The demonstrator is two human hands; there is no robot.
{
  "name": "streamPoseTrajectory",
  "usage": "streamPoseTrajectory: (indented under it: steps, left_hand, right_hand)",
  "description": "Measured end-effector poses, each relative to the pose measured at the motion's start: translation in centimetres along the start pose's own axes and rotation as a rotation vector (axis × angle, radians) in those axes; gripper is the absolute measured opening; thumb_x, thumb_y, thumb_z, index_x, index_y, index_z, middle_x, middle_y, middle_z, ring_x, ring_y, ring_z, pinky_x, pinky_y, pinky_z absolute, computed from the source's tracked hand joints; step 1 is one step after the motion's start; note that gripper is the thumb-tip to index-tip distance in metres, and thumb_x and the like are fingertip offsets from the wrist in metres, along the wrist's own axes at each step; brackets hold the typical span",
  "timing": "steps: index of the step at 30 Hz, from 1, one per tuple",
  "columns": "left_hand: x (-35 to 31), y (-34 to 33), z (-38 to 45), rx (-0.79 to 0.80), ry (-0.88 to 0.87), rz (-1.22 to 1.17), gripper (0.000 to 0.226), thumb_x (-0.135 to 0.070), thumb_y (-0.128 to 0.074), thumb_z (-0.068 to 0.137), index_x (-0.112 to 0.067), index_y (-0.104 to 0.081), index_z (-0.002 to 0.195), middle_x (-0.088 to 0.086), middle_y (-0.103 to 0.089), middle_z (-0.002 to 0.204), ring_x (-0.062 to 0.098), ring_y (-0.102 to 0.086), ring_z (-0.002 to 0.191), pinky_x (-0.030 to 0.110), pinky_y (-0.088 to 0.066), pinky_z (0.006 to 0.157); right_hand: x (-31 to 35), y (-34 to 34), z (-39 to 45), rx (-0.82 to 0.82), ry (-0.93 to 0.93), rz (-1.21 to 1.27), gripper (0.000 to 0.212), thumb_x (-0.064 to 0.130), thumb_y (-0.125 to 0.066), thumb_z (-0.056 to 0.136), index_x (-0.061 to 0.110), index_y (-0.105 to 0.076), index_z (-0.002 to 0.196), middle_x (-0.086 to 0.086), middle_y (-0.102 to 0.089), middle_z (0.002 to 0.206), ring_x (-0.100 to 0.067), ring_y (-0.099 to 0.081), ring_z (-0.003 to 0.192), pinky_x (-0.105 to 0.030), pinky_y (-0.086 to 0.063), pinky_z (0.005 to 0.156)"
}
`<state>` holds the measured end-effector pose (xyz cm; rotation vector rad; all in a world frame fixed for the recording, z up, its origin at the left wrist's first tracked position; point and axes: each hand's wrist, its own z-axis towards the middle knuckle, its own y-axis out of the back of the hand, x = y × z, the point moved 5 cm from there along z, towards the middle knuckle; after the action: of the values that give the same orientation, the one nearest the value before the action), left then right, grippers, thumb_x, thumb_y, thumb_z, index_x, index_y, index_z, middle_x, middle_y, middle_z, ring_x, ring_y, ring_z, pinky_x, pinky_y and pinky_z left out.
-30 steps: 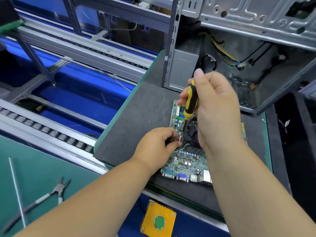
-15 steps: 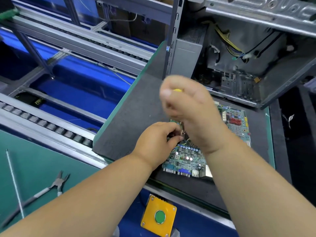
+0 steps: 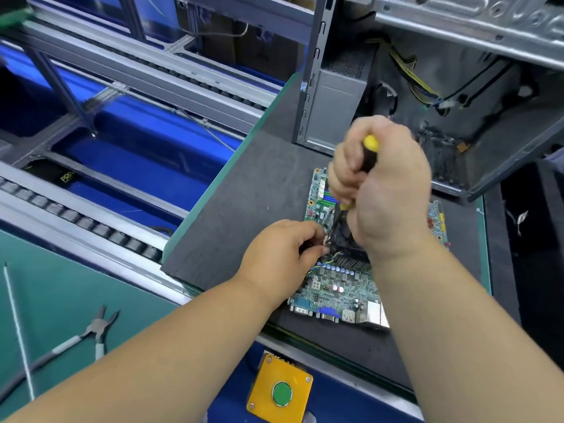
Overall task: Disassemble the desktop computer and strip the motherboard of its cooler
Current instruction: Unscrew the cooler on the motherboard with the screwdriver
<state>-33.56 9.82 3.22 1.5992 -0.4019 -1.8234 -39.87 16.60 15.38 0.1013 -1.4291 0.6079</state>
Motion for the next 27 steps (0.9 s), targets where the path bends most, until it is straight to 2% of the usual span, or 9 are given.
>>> streamPoseTrajectory:
  steps: [3,5,7,12,16,20,22,24,27]
  left_hand:
    - [-0.2,-0.1,-0.1,0.043,0.011,-0.026,0.01,-0.027,-0.065,0.087,-0.032,-0.062,0.079,-0.013,-0.053,0.071,0.006,-0.047,0.076,0.031,-0.045,0.069]
    - [-0.6,0.3,-0.1,0.029,0.007,-0.047,0.027,-0.026,-0.057,0.083,-0.047,-0.052,0.066,-0.016,-0.044,0.063,-0.001,-0.045,0.071,0.019,-0.036,0.061]
    - [-0.9,0.5,0.0,0.013,-0.008,-0.04,0.033,-0.024,-0.054,0.081,-0.05,-0.045,0.063,-0.017,-0.037,0.06,-0.003,-0.043,0.069,0.014,-0.027,0.058]
    - [-0.5,-0.2,-0.1,0.074,-0.003,0.045,0.009,-0.027,-0.056,0.09,-0.023,-0.061,0.083,-0.01,-0.053,0.074,0.011,-0.042,0.078,0.03,-0.042,0.068]
    - [-2.2,0.8,-0.2,-0.046,-0.132,0.069,0.022,-0.027,-0.037,0.08,-0.036,-0.025,0.064,-0.016,-0.029,0.059,0.011,-0.029,0.066,0.023,-0.024,0.058]
    - [-1.7,0.0,-0.1,-0.043,-0.153,0.194,0.014,-0.014,-0.062,0.087,-0.008,-0.056,0.076,0.002,-0.058,0.07,0.025,-0.051,0.071,0.035,-0.044,0.06]
    - [-1.4,0.1,-0.1,-0.054,-0.146,0.179,0.011,-0.013,-0.071,0.084,-0.007,-0.062,0.081,0.004,-0.061,0.073,0.026,-0.055,0.074,0.033,-0.046,0.062]
    - [-1.6,0.3,-0.2,-0.077,-0.143,0.139,0.013,-0.013,-0.075,0.081,-0.008,-0.063,0.079,0.003,-0.062,0.072,0.025,-0.057,0.072,0.03,-0.046,0.061]
    - [-1.6,0.5,-0.1,-0.114,-0.152,0.108,0.014,-0.014,-0.076,0.08,-0.008,-0.064,0.079,0.004,-0.064,0.073,0.026,-0.058,0.072,0.03,-0.047,0.062]
  right_hand:
    - [-0.2,-1.3,0.2,0.177,-0.084,-0.121,0.03,0.021,-0.039,0.087,0.008,-0.038,0.06,0.005,-0.031,0.046,-0.013,-0.021,0.042,-0.02,-0.018,0.045]
    - [-0.6,-1.6,-1.0,0.195,-0.043,-0.231,0.027,0.025,-0.045,0.09,0.006,-0.039,0.073,-0.004,-0.033,0.055,-0.015,-0.026,0.05,-0.024,-0.024,0.048]
    - [-0.5,-1.1,-2.0,0.126,0.027,-0.281,0.018,0.026,-0.049,0.092,0.012,-0.043,0.082,-0.012,-0.041,0.066,-0.017,-0.036,0.058,-0.026,-0.033,0.055]
    - [0.5,0.9,-1.6,-0.174,0.064,-0.251,0.025,0.033,-0.048,0.095,0.011,-0.053,0.084,-0.003,-0.055,0.07,-0.018,-0.052,0.064,-0.023,-0.044,0.059]
    - [0.2,-0.1,-2.3,-0.121,0.17,-0.202,0.037,0.021,-0.03,0.099,0.009,-0.046,0.068,0.001,-0.04,0.057,-0.014,-0.034,0.052,-0.022,-0.029,0.049]
    - [-0.5,-1.6,-0.1,0.234,-0.117,-0.047,0.041,0.022,-0.034,0.09,0.015,-0.042,0.05,0.007,-0.031,0.042,-0.01,-0.021,0.038,-0.016,-0.016,0.044]
    - [-0.5,-1.4,0.4,0.319,-0.191,-0.014,0.039,0.027,-0.036,0.089,0.014,-0.042,0.052,0.006,-0.027,0.041,-0.01,-0.016,0.037,-0.019,-0.01,0.044]
    - [-0.5,-0.8,0.1,0.321,-0.151,-0.02,0.031,0.027,-0.038,0.091,0.01,-0.044,0.065,0.003,-0.029,0.044,-0.012,-0.018,0.039,-0.022,-0.012,0.044]
    - [-0.1,0.6,-0.6,0.166,-0.004,-0.158,0.024,0.028,-0.044,0.095,0.009,-0.045,0.081,-0.001,-0.045,0.06,-0.018,-0.038,0.051,-0.026,-0.033,0.05]
